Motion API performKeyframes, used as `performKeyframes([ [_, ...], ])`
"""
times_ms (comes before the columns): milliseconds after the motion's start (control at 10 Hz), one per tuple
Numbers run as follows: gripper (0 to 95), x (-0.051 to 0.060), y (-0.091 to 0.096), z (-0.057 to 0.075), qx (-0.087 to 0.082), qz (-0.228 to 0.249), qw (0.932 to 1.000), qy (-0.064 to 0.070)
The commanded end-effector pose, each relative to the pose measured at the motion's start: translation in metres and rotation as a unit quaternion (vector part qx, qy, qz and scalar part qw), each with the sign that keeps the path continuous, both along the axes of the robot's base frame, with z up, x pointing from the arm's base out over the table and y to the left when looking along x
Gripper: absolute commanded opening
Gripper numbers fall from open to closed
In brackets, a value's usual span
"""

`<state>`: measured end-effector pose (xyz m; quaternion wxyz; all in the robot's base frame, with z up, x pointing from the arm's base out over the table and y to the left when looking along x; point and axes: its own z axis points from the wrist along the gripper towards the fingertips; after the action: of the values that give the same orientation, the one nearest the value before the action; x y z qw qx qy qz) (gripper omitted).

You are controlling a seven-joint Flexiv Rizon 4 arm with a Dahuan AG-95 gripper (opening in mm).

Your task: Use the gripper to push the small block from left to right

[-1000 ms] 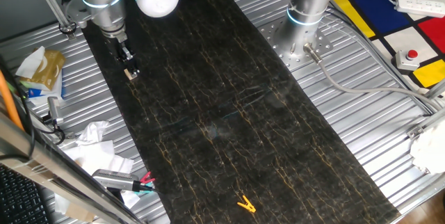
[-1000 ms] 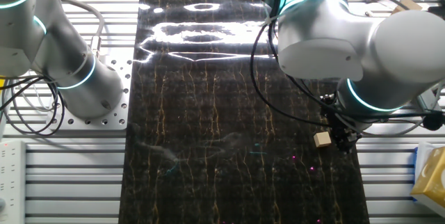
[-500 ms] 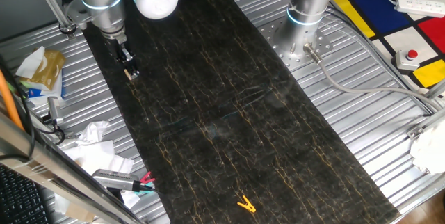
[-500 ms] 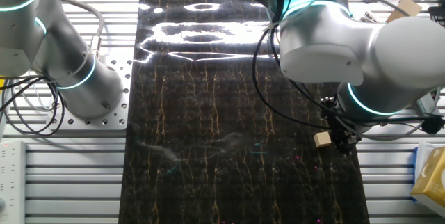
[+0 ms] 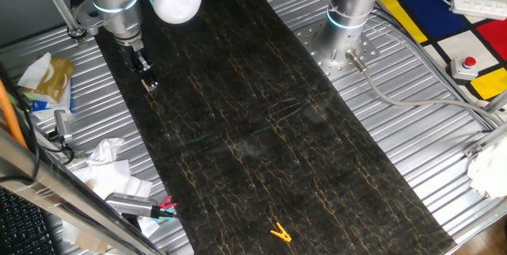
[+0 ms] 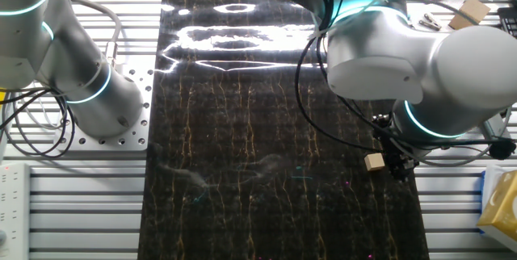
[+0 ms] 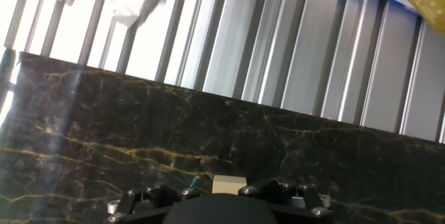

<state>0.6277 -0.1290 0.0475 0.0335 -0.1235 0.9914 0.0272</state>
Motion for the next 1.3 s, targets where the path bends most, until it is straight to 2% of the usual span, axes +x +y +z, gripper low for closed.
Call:
performKeyframes([
  [100, 76.0, -0.002, 0.001, -0.003, 0.000, -0.009, 1.0000, 0.003],
  [500, 76.0, -0.014, 0.000, -0.010, 0.000, -0.018, 0.9998, 0.002],
  [800, 76.0, -0.018, 0.001, -0.014, 0.002, -0.026, 0.9997, 0.003],
  [1300, 76.0, -0.014, 0.008, -0.020, 0.009, -0.048, 0.9988, 0.004],
])
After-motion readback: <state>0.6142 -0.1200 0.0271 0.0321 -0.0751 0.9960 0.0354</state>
